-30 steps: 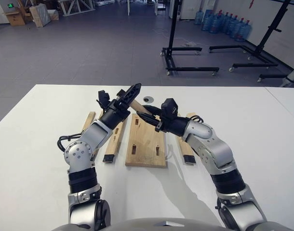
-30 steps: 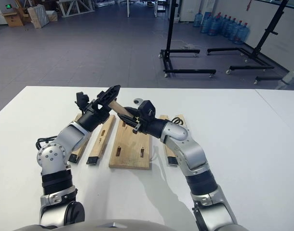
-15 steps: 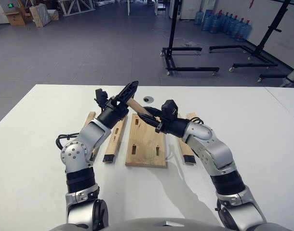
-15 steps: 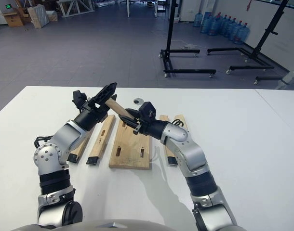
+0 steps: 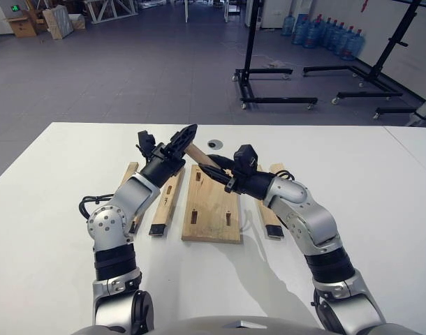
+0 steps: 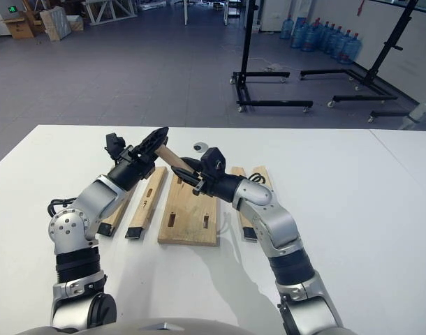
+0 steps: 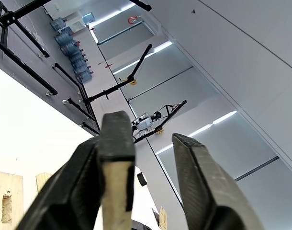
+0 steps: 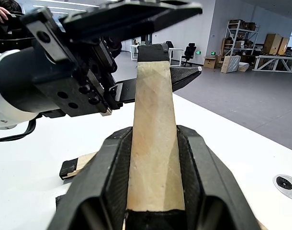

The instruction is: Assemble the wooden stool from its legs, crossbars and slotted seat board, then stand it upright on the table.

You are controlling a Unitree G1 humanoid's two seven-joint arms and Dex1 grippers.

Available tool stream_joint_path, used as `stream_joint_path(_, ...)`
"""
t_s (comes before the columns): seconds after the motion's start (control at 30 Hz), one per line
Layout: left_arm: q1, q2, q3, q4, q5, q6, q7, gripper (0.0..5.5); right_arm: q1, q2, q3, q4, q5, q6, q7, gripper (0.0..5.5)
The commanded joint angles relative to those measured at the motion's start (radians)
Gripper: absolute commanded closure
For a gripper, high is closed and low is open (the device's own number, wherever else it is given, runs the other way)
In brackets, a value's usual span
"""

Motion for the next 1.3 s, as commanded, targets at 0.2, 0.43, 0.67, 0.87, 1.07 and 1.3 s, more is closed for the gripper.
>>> stream_joint_path(0.2,0.011,0.013,-0.031,-0.005,0.002,-0.015,-0.004,4.67,-0.003,0.004,-0.003,0.007,-0.009,0.008,-0.006,4.22)
stream_joint_path(0.43,0.015,0.023,-0.048,-0.002,0.016,-0.028,-0.016,4.95,-0.017,0.005,-0.002,0.010,-0.023,0.001,-0.001,4.22)
stream_joint_path(0.67,0.017,0.029,-0.050,0.005,0.022,-0.045,-0.018,5.00,-0.026,-0.002,0.013,0.004,-0.042,0.028,-0.006,3.85)
stream_joint_path(0.87,0.017,0.053,-0.052,0.018,0.091,-0.081,-0.027,5.11,-0.031,-0.005,0.018,0.015,-0.033,0.098,-0.010,2.74)
stream_joint_path(1.07,0.049,0.268,0.022,-0.034,0.384,-0.192,-0.012,5.11,-0.009,-0.141,-0.140,-0.073,0.051,0.170,0.039,1.52)
stream_joint_path(1.3,0.166,0.364,-0.024,0.005,0.741,-0.418,-0.114,5.11,0.047,-0.118,-0.160,-0.007,0.018,0.138,-0.044,0.60)
